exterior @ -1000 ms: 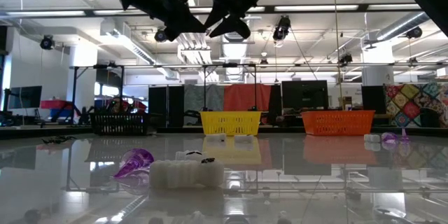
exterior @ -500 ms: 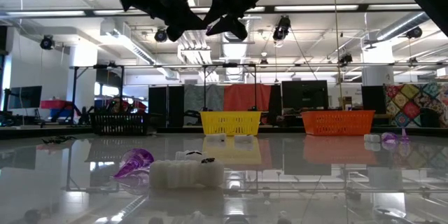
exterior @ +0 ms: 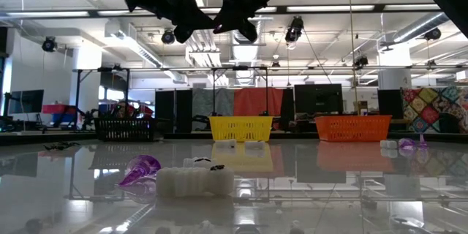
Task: Sort Halloween decoration
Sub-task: Put the purple witch hat toy into the orange basket
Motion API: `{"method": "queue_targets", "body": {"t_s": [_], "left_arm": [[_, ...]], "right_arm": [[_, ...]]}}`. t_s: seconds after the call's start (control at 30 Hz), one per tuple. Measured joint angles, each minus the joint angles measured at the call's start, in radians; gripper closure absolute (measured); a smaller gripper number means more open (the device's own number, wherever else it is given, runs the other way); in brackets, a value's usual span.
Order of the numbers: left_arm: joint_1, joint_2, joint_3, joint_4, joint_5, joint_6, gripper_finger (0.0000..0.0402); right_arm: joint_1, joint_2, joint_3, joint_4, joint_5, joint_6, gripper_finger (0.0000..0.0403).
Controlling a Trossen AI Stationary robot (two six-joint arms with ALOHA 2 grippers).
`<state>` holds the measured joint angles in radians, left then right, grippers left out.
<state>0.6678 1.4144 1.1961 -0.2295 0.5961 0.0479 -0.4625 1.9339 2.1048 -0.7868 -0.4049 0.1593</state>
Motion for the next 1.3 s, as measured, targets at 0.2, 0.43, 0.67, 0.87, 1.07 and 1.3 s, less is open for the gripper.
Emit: {"method": "queue_targets", "body": {"t_s": [0.2,0.43,0.67,0.87,1.07,1.3], "left_arm": [[0.0,0.0,0.0,-0.002,0.0,-0.009,0.0401],[-0.002,0.0,0.0,-0.007,0.005,-0.031,0.0402],[-0.003,0.0,0.0,-0.008,0.005,-0.032,0.0399],[-0.003,0.001,0.0,-0.006,-0.002,-0.032,0.0367],[-0.001,-0.001,0.0,0.002,-0.001,-0.041,0.0329],[-0.001,-0.005,0.0,0.001,0.0,-0.045,0.0302]], "right_arm": [[0.001,0.0,0.0,-0.001,0.0,0.002,0.0371],[0.002,0.0,0.012,-0.04,0.002,0.004,0.0371],[0.003,0.0,0.015,-0.069,0.003,-0.003,0.0371],[0.003,-0.001,0.015,-0.084,0.003,-0.011,0.0371],[0.003,-0.001,0.014,-0.135,0.01,-0.023,0.0371],[0.002,0.0,0.013,-0.161,0.017,-0.043,0.0371]]}}
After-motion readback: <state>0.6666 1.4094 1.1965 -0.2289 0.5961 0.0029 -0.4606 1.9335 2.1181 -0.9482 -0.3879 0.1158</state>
